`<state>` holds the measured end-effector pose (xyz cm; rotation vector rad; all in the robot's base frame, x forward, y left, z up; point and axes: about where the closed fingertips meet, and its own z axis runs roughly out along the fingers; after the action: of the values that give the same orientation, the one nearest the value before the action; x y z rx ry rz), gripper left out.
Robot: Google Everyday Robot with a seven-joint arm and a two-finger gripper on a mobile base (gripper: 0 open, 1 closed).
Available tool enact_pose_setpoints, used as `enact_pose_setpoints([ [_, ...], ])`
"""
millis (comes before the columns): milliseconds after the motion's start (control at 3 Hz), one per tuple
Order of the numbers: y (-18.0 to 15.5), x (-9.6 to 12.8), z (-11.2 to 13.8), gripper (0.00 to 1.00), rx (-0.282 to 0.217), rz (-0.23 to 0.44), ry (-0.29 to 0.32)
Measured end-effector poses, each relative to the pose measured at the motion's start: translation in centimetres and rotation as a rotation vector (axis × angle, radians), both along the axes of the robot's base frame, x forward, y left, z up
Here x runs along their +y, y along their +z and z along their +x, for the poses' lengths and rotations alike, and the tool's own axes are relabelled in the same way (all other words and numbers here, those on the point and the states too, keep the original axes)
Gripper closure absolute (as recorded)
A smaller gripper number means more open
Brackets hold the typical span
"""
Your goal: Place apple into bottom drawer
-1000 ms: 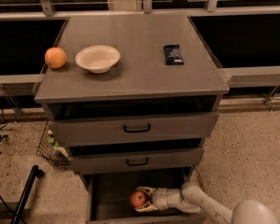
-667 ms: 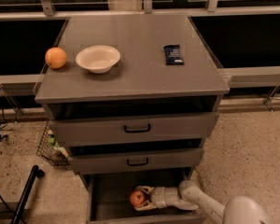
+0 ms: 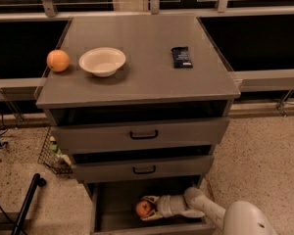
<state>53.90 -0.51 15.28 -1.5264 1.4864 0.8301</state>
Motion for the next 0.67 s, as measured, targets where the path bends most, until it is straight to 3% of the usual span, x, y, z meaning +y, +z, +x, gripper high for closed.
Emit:
enact_pose_setpoints([
  [667, -1.72, 0.17, -0.46, 1.00, 0.031, -0.062, 0.006],
])
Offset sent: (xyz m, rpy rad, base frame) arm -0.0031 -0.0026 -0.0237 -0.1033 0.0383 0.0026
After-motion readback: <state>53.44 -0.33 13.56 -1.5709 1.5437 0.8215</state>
